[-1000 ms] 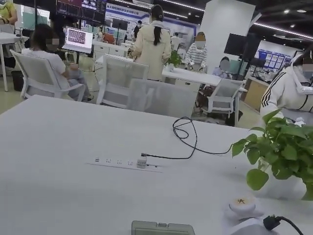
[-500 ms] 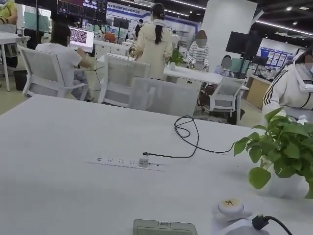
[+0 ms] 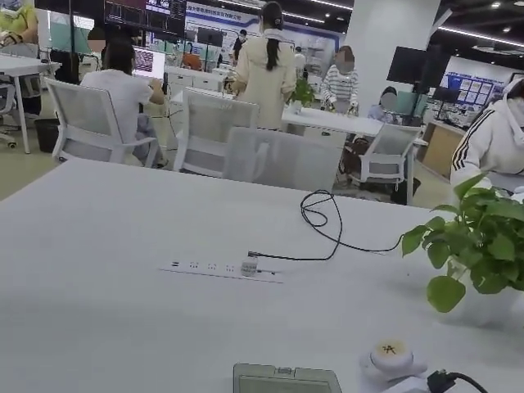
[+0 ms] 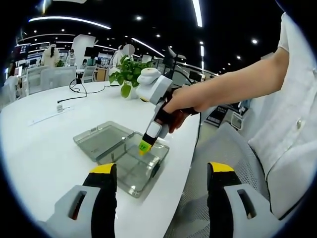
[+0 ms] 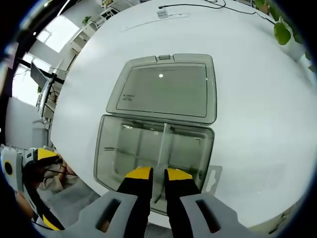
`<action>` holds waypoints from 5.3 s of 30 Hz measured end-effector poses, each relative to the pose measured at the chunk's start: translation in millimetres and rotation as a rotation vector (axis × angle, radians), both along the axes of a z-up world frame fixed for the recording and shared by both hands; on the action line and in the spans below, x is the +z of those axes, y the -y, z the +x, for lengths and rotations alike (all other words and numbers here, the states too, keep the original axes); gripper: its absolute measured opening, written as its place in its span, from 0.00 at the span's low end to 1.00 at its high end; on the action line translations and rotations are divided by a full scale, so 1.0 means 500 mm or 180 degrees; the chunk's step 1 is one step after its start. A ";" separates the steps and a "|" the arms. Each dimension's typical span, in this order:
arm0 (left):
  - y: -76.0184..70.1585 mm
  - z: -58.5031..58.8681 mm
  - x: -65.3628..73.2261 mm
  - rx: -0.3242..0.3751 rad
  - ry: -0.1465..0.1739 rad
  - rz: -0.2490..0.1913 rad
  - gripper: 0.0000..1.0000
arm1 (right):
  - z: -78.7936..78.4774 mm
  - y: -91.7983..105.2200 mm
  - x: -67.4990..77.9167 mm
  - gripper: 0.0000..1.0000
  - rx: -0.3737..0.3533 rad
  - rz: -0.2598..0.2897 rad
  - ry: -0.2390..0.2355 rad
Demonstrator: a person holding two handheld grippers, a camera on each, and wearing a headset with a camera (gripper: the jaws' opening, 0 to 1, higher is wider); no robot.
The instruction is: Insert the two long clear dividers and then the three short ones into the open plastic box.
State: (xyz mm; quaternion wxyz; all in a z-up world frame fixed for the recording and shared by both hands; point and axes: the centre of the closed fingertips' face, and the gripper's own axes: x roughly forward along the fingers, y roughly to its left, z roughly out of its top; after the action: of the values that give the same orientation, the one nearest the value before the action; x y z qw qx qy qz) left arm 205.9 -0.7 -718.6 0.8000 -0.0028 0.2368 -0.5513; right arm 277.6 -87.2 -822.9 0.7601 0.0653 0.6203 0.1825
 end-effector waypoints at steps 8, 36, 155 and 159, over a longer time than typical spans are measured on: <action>0.001 0.003 0.003 0.0061 -0.0001 0.0060 0.75 | 0.001 0.005 0.013 0.14 0.0004 0.0208 0.0161; -0.028 0.027 -0.017 0.0603 -0.0134 0.0314 0.73 | -0.024 0.014 0.130 0.50 0.1247 0.0884 0.1267; -0.147 0.088 -0.116 0.1681 -0.0963 0.1043 0.30 | -0.127 0.098 0.160 0.84 0.1926 0.1157 0.2218; -0.117 0.090 -0.088 0.1644 -0.0917 0.0816 0.30 | -0.113 0.065 0.197 0.81 0.1754 0.1278 0.2271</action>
State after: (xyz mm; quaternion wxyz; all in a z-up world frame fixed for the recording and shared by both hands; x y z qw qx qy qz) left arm 250.9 58.0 -762.6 0.8656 -0.0400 0.4065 -0.2897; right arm 221.3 -119.6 -724.5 0.8209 -0.0225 0.2682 0.5037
